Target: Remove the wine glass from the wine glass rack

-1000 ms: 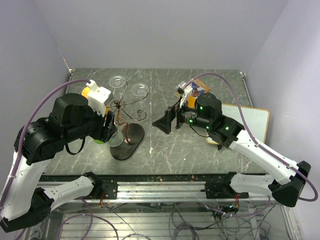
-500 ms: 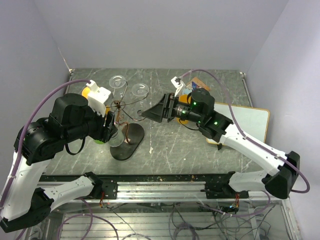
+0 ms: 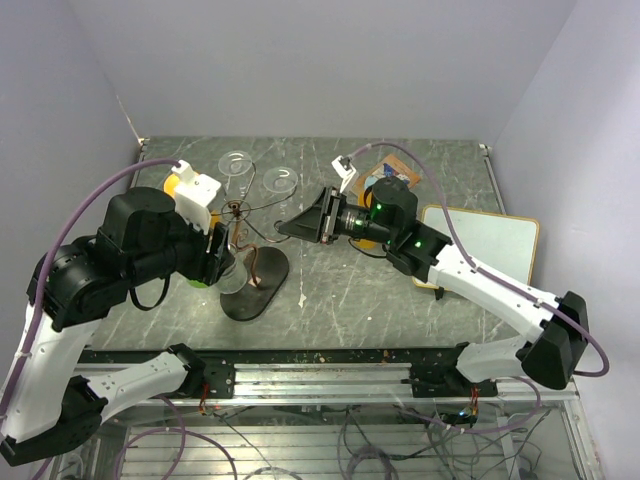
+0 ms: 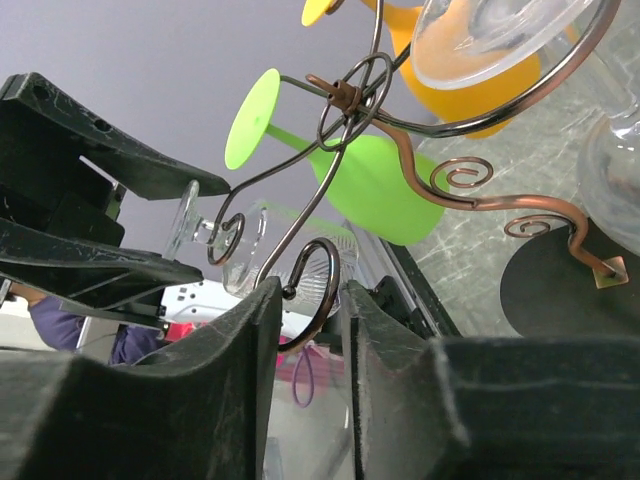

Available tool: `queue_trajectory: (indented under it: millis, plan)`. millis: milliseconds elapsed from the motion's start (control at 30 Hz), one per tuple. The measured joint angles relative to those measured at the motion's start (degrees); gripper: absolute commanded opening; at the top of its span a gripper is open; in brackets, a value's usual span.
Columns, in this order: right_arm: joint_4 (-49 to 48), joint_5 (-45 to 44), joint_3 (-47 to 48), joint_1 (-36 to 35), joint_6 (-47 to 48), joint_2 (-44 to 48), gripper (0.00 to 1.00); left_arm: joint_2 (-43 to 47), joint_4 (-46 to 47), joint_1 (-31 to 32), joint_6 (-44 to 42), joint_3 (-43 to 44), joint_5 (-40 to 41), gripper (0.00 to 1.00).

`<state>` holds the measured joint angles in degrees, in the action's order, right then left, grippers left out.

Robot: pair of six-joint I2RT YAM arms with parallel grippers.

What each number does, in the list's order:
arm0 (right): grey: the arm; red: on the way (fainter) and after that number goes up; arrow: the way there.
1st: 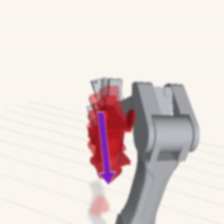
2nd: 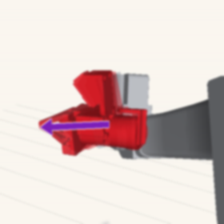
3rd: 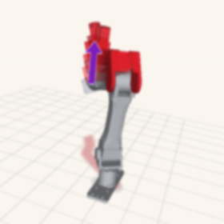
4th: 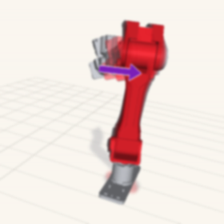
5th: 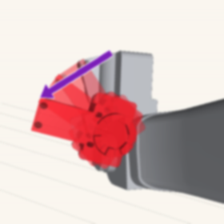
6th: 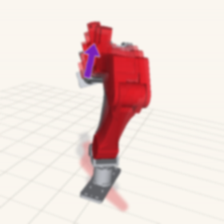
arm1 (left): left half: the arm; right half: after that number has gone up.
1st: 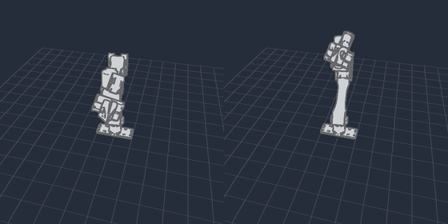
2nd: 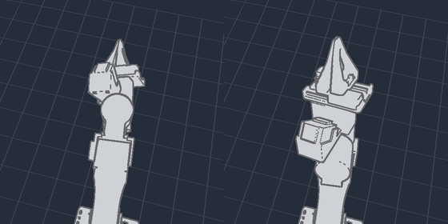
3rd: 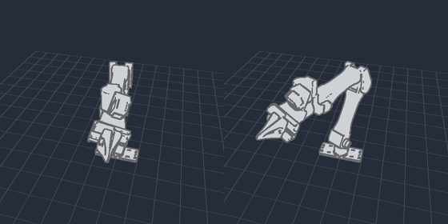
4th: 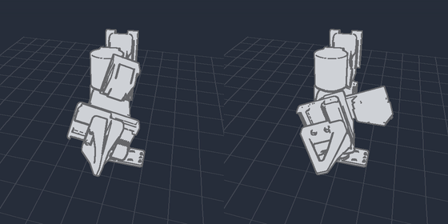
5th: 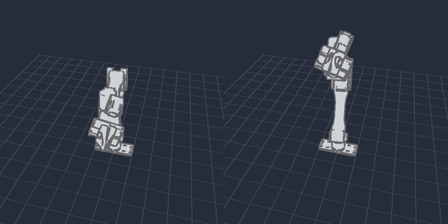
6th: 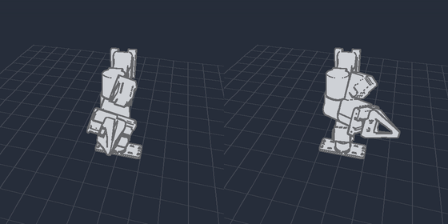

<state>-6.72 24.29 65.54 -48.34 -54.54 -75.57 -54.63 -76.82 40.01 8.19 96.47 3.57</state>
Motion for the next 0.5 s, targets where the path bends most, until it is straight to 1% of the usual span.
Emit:
queue_trajectory:
  millis: [167, 267, 300, 500]
  plan:
    - [-0.5, 0.3, -0.8, -0.1, -1.8, -0.2, 0.13, 0.1, 0.0, 0.0, 0.0, -0.1, 0.0, 0.07]
    - [-0.9, -0.1, -1.6, -0.1, -3.1, 0.2, 0.02, 0.3, -0.1, 0.0, -0.2, -0.3, 0.0, 0.07]
    - [-0.9, -0.4, -1.9, -0.2, -3.3, 0.5, 0.0, 0.3, 0.0, 0.0, -0.2, -0.3, 0.0, 0.07]
    - [-0.5, -2.5, -2.9, -0.5, -4.8, 1.8, 0.0, 0.5, 0.0, 0.0, -0.6, -0.5, -0.3, 0.07]
